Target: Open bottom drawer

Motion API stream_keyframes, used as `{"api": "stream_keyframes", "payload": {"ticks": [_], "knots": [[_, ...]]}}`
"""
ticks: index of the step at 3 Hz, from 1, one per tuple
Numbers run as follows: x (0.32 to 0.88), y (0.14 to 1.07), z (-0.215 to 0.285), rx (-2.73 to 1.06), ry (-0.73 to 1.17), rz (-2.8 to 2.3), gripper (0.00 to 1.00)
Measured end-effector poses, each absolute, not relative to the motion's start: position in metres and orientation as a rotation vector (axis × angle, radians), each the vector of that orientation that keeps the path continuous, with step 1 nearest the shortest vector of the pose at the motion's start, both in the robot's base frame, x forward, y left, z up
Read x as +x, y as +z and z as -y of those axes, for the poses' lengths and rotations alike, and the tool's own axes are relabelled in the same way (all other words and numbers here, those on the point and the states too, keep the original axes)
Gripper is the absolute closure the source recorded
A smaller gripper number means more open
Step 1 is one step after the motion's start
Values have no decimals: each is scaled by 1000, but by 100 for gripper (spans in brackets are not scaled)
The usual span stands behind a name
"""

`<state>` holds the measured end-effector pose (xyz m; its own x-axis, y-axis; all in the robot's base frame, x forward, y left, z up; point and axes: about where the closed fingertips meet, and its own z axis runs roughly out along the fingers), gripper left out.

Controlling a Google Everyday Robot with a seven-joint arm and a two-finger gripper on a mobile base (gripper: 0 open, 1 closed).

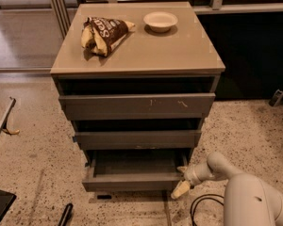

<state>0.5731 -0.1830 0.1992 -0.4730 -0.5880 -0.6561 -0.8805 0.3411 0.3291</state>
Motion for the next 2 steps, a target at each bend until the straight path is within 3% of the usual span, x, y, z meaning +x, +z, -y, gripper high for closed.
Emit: {"api": "stream_keyframes", "payload": {"ticks": [2], "knots": [[549,193,179,-1360,1038,-2240,44]]}}
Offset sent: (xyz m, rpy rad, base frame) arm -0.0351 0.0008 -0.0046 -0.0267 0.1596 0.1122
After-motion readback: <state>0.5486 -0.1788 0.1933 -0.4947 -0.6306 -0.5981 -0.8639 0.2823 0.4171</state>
